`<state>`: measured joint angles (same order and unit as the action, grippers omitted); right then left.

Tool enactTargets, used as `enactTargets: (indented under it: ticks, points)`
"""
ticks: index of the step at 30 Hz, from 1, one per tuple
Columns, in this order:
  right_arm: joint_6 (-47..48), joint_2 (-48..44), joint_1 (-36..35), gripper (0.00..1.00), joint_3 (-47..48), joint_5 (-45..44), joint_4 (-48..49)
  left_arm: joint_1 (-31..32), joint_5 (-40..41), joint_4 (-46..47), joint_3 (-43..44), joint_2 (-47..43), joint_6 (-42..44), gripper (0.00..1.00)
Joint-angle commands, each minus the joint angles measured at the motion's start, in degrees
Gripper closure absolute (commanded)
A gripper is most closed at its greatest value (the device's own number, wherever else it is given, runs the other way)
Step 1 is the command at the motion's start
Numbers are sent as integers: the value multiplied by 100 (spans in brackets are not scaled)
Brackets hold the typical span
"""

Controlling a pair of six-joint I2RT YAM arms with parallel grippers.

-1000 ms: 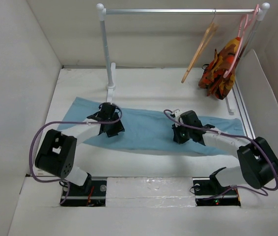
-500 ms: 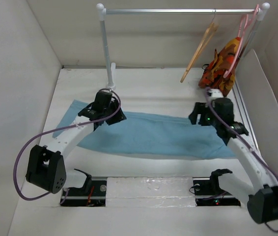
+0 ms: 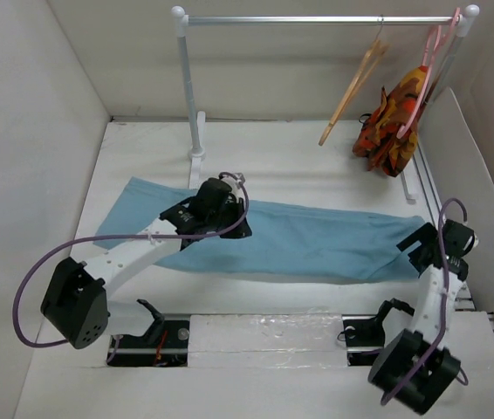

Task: Place the trousers on the hanger
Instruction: Fold the trousers

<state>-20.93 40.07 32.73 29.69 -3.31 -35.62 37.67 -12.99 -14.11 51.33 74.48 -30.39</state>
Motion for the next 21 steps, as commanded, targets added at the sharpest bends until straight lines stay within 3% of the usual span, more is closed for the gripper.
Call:
enactTargets:
  ticks: [1,4,11,19,21]
  points:
    - [194,832,338,0,53,463,47,477,279,154,174,-399,165,96]
    - [98,985,750,0,73,366,-323,627,324,101,246,-486,174,96]
    - [-236,791,1569,0,-586,648,422,750,499,58,35,-663,200,95]
    - [106,2168,1570,0,-736,1551,2205,751,517,110,-211,-452,209,96]
    - [132,2434,1570,0,-606,1685,2235,751,500,136,-255,-390,183,96]
